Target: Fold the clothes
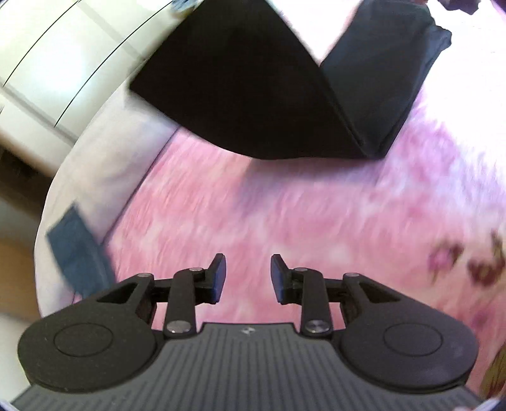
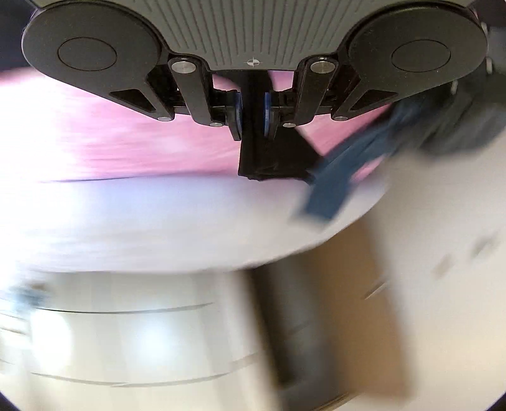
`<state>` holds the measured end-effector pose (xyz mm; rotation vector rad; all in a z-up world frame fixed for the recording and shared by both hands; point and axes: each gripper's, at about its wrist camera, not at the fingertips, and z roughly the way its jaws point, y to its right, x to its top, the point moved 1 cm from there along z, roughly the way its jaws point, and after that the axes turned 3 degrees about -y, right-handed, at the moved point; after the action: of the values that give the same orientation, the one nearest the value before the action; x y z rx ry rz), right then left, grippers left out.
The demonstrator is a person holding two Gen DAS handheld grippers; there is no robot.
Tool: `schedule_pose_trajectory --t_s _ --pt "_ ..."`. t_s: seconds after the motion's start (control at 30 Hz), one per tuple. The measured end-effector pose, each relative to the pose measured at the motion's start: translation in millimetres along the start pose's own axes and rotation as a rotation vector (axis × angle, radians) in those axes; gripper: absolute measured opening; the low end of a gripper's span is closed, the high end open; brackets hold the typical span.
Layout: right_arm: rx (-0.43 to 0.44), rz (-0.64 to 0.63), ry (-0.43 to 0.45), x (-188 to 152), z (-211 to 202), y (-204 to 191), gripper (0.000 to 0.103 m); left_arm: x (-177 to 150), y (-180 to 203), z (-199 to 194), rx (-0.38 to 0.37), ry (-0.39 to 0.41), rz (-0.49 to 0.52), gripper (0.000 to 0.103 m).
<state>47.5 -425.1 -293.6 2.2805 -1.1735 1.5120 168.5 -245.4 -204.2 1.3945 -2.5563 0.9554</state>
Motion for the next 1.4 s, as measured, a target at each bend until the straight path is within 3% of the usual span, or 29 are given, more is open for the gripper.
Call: schedule_pose_trajectory --t_s 0.07,0.17,0.27,0.37,0.53,0.77,0.87,1.1,1.27,1.37,1.4 --pt "-0.126 0.131 0.040 -7 -45 68 0.012 29 15 7 -0.025 0.021 0.042 0.027" --pt "-0.261 0.395 -0.020 -57 -74 169 0.012 70 38 23 -0.067 0.046 0.109 0.029" --pt "-0.333 0.662 -0.119 -120 -73 247 0.012 112 61 38 -0.109 0.070 0.177 0.029" --pt "-0.330 0.775 -0.146 -148 -75 279 0.012 153 84 54 -0.151 0.095 0.244 0.031" --pt "-0.311 0.745 -0.186 -147 -79 283 0.011 207 109 85 -0.205 0.112 0.330 0.031" --pt "-0.285 0.702 -0.242 -145 -84 290 0.012 230 95 145 -0.238 0.055 0.333 0.033" --pt "-0.283 0.669 -0.261 -143 -87 290 0.014 232 72 171 -0.257 0.027 0.272 0.033" --pt "-0.396 0.392 -0.235 -117 -104 243 0.018 233 14 246 -0.406 -0.058 0.007 0.031" --pt "-0.246 0.207 -0.274 -121 -63 223 0.027 232 9 267 -0.455 -0.029 -0.021 0.035" --pt "-0.224 0.179 -0.416 -143 -26 223 0.028 232 4 267 -0.460 -0.026 -0.007 0.037" --pt "-0.239 0.188 -0.424 -146 -26 222 0.028 231 0 264 -0.454 -0.025 -0.001 0.037"
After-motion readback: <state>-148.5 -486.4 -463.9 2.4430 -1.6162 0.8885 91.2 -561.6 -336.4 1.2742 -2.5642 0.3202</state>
